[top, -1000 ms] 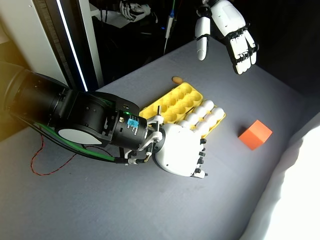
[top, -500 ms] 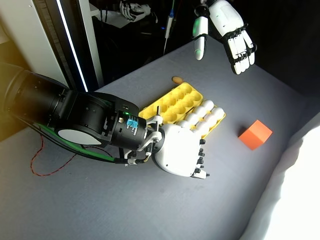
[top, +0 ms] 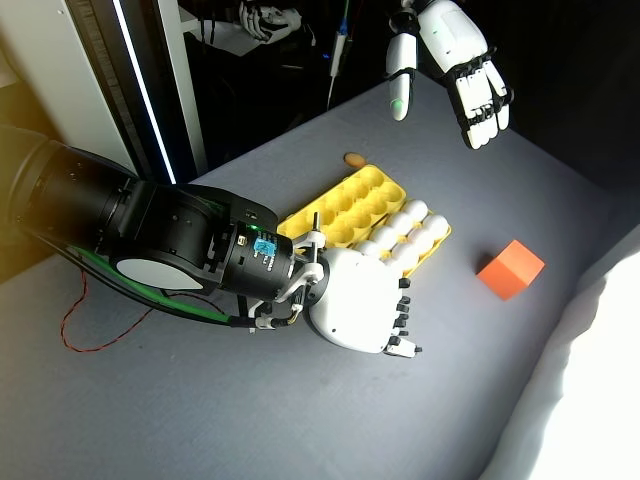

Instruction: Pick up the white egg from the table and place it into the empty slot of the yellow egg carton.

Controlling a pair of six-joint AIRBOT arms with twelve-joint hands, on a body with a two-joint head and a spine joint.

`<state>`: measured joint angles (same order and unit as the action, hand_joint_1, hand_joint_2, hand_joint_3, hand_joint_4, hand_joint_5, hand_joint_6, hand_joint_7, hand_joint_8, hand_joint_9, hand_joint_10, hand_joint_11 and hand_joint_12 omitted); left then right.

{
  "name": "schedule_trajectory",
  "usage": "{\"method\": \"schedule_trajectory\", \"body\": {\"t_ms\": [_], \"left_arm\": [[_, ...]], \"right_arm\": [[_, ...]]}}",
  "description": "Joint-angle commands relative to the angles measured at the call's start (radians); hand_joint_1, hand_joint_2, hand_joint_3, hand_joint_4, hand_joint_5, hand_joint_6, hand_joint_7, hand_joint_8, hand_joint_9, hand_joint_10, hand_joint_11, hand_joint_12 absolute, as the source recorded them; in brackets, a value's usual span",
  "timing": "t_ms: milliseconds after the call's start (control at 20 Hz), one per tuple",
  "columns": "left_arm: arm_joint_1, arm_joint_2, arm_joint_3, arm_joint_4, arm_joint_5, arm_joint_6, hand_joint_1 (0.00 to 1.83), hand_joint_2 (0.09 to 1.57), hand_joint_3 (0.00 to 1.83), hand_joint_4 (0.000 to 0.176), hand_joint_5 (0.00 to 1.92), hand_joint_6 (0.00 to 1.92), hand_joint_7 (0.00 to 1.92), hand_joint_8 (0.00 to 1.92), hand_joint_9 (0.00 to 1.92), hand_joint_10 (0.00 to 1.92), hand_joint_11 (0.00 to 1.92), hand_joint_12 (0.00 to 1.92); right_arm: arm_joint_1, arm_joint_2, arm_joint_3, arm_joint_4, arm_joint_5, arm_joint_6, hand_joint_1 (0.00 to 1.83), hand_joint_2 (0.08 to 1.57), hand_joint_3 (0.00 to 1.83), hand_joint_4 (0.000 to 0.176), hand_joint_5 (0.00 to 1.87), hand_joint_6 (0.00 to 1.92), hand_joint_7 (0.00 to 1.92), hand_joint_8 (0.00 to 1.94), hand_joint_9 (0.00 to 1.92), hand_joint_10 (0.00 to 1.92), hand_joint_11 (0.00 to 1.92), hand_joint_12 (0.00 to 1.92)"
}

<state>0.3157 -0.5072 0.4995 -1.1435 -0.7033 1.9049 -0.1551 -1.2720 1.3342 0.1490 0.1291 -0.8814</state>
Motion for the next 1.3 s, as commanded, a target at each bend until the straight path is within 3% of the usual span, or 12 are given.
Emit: {"method": "schedule_trajectory", "body": {"t_ms": [0,250,450,650,950,1100,1250], "left_arm": [[-0.010,0.013,-0.001,0.051,-0.074,-0.006,0.00,1.17,0.00,0.000,0.23,0.00,0.28,0.00,0.23,0.00,0.00,0.43],[-0.010,0.013,-0.013,0.054,-0.074,-0.002,0.00,1.17,0.00,0.000,0.23,0.01,0.27,0.01,0.23,0.00,0.00,0.41],[-0.006,0.014,-0.021,0.039,-0.074,0.012,0.00,1.17,0.00,0.000,0.23,0.00,0.27,0.00,0.23,0.01,0.00,0.45],[-0.006,0.014,-0.002,0.050,-0.057,0.016,0.00,1.18,0.00,0.000,0.18,0.00,0.21,0.00,0.18,0.00,0.00,0.31],[-0.007,0.015,0.002,0.044,-0.052,0.004,0.00,1.17,0.00,0.000,0.25,0.00,0.28,0.00,0.24,0.01,0.00,0.48],[-0.008,0.016,0.008,0.044,-0.056,-0.004,0.00,1.17,0.00,0.000,0.23,0.00,0.27,0.00,0.23,0.00,0.00,0.39],[-0.008,0.021,0.006,0.044,-0.056,-0.006,0.00,1.17,0.00,0.000,0.25,0.00,0.28,0.00,0.24,0.00,0.00,0.42]], "right_arm": [[0.005,0.011,0.001,0.004,0.101,0.000,1.04,1.02,0.00,0.000,0.75,0.01,0.80,0.01,0.71,0.10,0.17,1.23],[0.038,0.065,-0.018,-0.002,0.169,-0.002,0.97,1.04,0.00,0.000,0.64,0.00,0.69,0.00,0.64,0.04,0.10,1.24],[0.080,0.159,-0.104,-0.069,0.324,-0.001,0.95,1.04,0.00,0.000,0.58,0.00,0.64,0.00,0.59,0.01,0.04,1.24],[0.087,0.249,-0.172,-0.224,0.339,0.000,0.94,1.03,0.00,0.000,0.54,0.00,0.59,0.00,0.55,0.00,0.00,1.21],[0.063,0.385,-0.261,-0.551,0.354,0.111,0.92,1.02,0.00,0.000,0.51,0.01,0.57,0.00,0.53,0.00,0.00,1.17],[0.054,0.437,-0.303,-0.703,0.382,0.140,0.91,1.03,0.00,0.000,0.50,0.00,0.57,0.00,0.54,0.00,0.00,1.17],[0.039,0.452,-0.314,-0.817,0.376,0.171,0.90,1.05,0.01,0.000,0.51,0.00,0.57,0.00,0.54,0.00,0.00,1.17]]}}
